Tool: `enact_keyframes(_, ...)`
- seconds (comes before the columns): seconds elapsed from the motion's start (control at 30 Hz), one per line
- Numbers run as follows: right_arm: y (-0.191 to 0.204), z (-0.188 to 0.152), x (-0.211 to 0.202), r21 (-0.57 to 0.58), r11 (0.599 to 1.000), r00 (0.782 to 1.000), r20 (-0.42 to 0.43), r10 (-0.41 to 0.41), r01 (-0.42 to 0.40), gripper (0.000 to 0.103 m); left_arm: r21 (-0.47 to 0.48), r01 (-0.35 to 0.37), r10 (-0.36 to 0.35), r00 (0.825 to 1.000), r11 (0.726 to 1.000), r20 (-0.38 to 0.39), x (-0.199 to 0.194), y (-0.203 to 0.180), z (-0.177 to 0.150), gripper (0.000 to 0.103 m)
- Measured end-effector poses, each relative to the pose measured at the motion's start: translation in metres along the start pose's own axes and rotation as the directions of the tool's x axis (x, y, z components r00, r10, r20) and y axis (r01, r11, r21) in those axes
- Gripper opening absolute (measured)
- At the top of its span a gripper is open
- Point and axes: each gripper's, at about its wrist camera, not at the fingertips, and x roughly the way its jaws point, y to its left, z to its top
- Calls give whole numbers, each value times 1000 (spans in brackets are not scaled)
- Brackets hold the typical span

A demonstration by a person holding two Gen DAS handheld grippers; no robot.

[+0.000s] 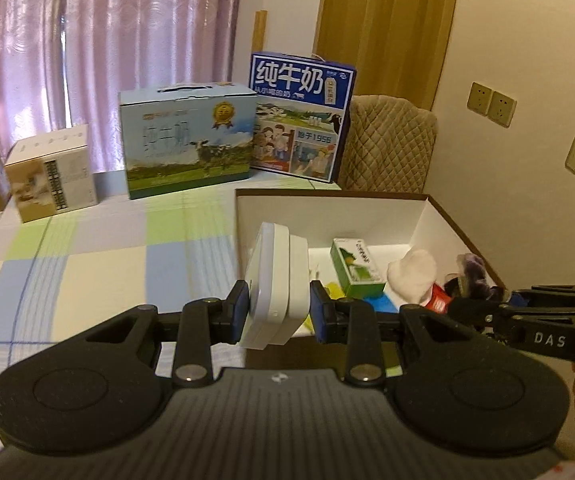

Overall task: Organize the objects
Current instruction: 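Carry the adapter and scrunchie over the brown box with both tools, then open both tools to drop the adapter and scrunchie into the box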

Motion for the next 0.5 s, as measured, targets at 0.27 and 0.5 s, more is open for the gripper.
enact_keyframes(0.27, -52, 23, 16, 48, 997, 998, -41, -57, 59, 21, 7, 8, -7, 999, 1000, -50, 50, -14, 21, 28)
enact_keyframes(0.5, -73, 27, 43, 63, 995, 991, -119, -68, 76, 21, 3, 0, 0, 992, 1000, -129, 91, -18, 24, 28)
